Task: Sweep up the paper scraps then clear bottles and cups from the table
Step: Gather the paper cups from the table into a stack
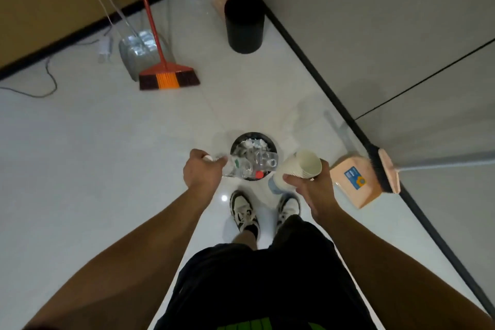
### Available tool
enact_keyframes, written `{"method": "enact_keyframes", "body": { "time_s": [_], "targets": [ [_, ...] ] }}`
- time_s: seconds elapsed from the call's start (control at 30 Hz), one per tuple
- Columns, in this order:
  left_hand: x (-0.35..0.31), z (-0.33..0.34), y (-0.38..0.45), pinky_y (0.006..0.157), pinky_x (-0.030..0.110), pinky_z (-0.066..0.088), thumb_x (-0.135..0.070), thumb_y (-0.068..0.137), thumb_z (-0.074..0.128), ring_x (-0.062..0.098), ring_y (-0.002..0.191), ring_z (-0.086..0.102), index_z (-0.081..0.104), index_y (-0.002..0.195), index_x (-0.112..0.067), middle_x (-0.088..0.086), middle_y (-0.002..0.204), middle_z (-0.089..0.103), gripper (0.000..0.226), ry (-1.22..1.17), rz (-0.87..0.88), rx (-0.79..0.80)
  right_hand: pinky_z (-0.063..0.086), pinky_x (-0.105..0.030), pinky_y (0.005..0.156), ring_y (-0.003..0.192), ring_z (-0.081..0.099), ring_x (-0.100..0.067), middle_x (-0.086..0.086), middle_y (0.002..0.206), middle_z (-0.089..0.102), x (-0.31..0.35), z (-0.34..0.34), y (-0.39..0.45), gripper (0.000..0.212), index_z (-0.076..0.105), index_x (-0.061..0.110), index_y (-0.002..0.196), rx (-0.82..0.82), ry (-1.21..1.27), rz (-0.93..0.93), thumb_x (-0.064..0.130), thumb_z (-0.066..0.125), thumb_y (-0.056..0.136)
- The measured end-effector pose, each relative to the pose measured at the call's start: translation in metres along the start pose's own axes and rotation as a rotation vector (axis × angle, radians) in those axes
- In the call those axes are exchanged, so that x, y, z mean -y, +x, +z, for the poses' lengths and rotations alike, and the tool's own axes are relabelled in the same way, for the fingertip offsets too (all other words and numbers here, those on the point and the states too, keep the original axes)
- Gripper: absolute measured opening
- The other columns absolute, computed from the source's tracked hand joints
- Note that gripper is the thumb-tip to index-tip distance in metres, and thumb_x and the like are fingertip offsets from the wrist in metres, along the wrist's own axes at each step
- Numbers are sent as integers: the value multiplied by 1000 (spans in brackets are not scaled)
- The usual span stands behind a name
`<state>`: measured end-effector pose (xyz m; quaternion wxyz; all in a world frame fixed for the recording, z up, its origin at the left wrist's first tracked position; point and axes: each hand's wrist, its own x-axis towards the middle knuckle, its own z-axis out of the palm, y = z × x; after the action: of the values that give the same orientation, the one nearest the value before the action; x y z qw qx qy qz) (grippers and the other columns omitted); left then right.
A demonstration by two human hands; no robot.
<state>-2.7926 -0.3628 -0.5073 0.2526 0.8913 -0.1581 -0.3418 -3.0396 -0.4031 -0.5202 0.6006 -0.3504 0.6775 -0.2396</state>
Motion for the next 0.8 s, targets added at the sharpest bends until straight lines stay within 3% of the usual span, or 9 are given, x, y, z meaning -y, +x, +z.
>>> {"method": "enact_keyframes", "body": {
  "time_s": [0.13,0.23,0.33,0.47,0.6,0.7,0.8],
  "targets": [
    [8,23,27,71,34,54,-32,73,78,20,84,60,54,96,-20,-7,84,57,35,-1,-96,-3,58,-52,88,107,60,-19,3,115,57,4,23,50,82,44,27,124,93,-80,40,12,91,58],
    [11,44,42,74,37,55,-26,73,76,21,86,59,54,94,-21,-2,91,59,31,13,-134,-18,59,-49,86,109,60,-23,2,115,58,10,37,86,84,47,29,122,145,-182,40,25,91,51],
    [11,72,60,78,40,54,-27,72,77,21,87,58,54,95,-20,2,97,59,33,52,-154,-38,57,-41,87,102,60,-19,15,106,58,17,55,125,83,47,33,121,157,-375,-47,32,89,50],
    [11,110,91,68,27,46,-32,72,77,13,86,54,52,92,-24,-6,95,53,33,37,-199,-111,53,-24,75,99,61,-19,16,104,57,15,83,184,81,46,33,126,225,-485,-122,28,90,57],
    [16,141,122,62,17,35,-32,72,77,4,78,47,53,94,-23,-4,98,53,33,77,-180,-126,51,-25,79,99,60,-15,12,109,59,3,109,234,80,47,30,128,312,-580,-222,33,90,61],
    [23,159,139,61,17,32,-33,73,76,11,81,48,52,96,-23,-3,99,54,34,137,-165,-95,48,-26,78,99,61,-15,11,109,59,-18,115,261,76,47,24,132,403,-652,-276,30,88,68],
    [27,167,139,61,16,31,-38,74,76,11,82,47,54,108,-23,-6,103,52,43,200,-209,-6,41,-26,79,106,59,-18,-1,117,64,-39,101,275,82,40,26,144,488,-845,-174,17,81,74]
  ]
}}
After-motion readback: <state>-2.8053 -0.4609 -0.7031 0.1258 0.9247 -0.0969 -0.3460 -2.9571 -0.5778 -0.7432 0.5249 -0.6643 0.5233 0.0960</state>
